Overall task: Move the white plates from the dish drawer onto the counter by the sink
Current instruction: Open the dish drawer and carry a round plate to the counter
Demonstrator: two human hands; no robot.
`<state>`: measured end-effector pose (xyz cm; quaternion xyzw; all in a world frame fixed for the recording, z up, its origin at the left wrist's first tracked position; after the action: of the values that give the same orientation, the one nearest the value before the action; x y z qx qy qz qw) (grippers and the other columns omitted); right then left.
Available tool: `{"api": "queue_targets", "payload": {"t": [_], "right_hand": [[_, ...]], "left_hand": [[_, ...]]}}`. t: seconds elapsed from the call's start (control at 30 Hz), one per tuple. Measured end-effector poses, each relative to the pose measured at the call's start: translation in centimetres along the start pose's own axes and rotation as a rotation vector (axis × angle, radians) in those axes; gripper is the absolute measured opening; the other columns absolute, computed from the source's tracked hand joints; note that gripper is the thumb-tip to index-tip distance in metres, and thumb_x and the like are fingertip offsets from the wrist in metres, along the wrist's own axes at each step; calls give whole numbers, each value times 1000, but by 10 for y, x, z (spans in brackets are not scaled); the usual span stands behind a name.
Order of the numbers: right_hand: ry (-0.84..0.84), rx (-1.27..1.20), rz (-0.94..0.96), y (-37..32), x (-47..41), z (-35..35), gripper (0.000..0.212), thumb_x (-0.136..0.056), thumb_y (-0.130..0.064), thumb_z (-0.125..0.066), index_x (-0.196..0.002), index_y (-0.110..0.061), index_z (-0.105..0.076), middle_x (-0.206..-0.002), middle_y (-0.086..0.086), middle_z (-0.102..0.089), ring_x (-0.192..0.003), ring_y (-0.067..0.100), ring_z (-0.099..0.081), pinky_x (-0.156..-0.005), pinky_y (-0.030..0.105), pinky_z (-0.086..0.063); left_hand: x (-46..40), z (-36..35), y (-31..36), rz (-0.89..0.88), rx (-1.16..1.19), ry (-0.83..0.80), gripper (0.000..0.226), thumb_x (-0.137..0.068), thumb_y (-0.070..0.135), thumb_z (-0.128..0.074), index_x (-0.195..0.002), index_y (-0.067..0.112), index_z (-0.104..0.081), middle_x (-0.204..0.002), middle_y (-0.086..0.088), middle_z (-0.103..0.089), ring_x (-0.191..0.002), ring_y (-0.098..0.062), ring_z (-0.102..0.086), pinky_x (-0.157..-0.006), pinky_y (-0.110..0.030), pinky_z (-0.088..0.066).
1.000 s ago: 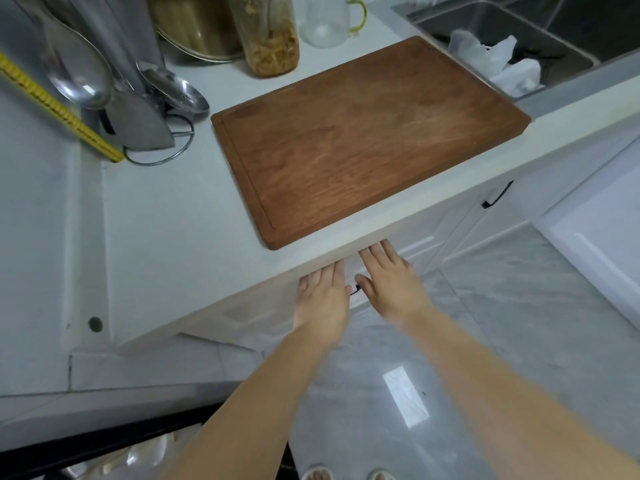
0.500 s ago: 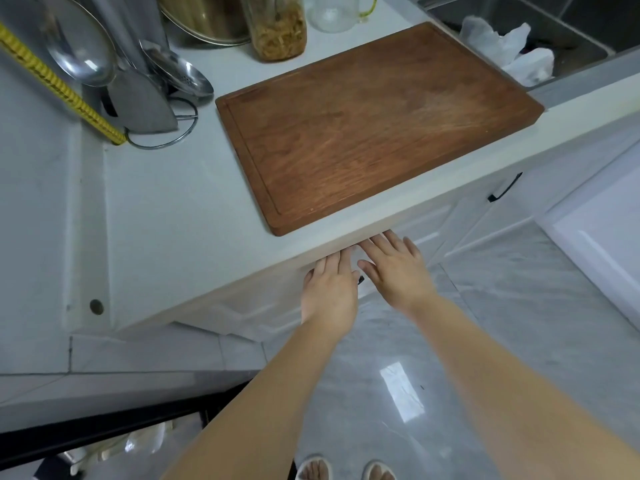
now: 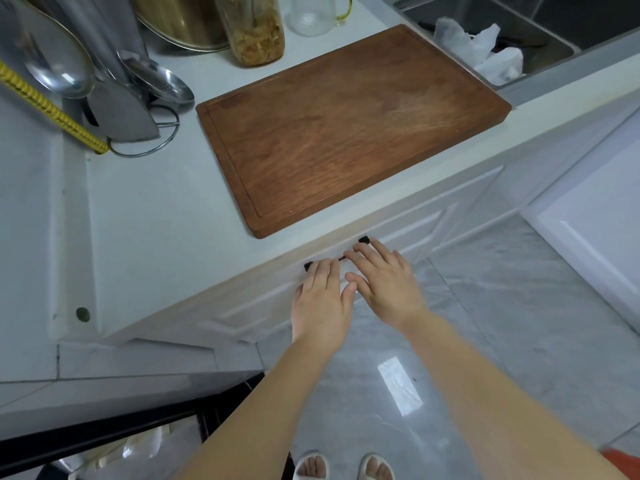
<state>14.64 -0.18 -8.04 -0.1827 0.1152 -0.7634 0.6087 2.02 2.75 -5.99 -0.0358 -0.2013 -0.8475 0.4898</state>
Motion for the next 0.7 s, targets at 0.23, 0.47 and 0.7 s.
{"api": "queue_targets", "payload": {"t": [0.23, 0.47, 0.7], "right_hand": [[28, -41, 12, 11, 51, -1, 81, -86, -66, 3, -136, -26, -48, -144, -6, -46, -143, 21, -28, -114, 47, -28], [196, -184, -23, 16, 84, 28, 54, -91, -53, -30, -122, -22, -60, -115, -4, -65, -111, 19, -53, -95, 37, -46], [340, 29, 16, 33, 106, 19, 39, -97, -48, -23, -108, -31, -57, -111, -2, -64, -121, 22, -42, -103, 51, -39]], "left_hand": [[44, -12, 19, -3, 114, -62, 99, -71, 66, 17, -151, 19, -17, -160, 5, -16, -149, -12, -7, -119, -32, -15], [84, 0, 38, -54, 113, -2, 88, -84, 57, 13, -136, 24, -50, -143, 9, -48, -134, -10, -42, -106, -25, -41], [82, -9, 41, -78, 58, 95, 42, -87, 45, -35, -112, 33, -67, -110, 16, -68, -102, -8, -60, -82, -26, -54]]}}
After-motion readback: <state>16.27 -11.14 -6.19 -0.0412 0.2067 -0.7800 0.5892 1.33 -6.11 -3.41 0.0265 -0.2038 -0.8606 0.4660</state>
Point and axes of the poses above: each hand's wrist, its own x-axis away from the middle knuckle, its own z-axis out of the back of the hand, y = z × x, the point moved 2 cm from there along -x, towards the middle knuckle
